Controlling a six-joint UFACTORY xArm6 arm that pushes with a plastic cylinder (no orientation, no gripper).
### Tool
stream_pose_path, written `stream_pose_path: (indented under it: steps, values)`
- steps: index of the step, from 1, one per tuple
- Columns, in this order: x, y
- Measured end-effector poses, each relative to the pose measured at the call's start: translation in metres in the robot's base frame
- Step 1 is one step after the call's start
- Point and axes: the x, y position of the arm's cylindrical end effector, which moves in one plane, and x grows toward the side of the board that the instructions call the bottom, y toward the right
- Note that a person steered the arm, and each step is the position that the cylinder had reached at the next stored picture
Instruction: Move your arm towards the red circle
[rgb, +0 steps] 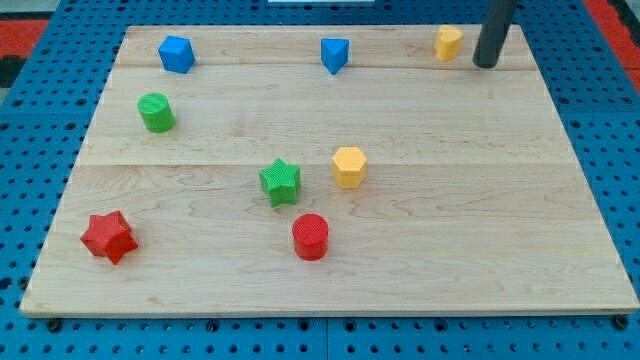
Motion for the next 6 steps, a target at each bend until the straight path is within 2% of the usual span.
stream_pose_path:
  steps: [1,2,4,6]
  values:
    - [0.013,0.001]
    - [0.048,0.001]
    - [0.087,-0.021]
    - [0.088,-0.021]
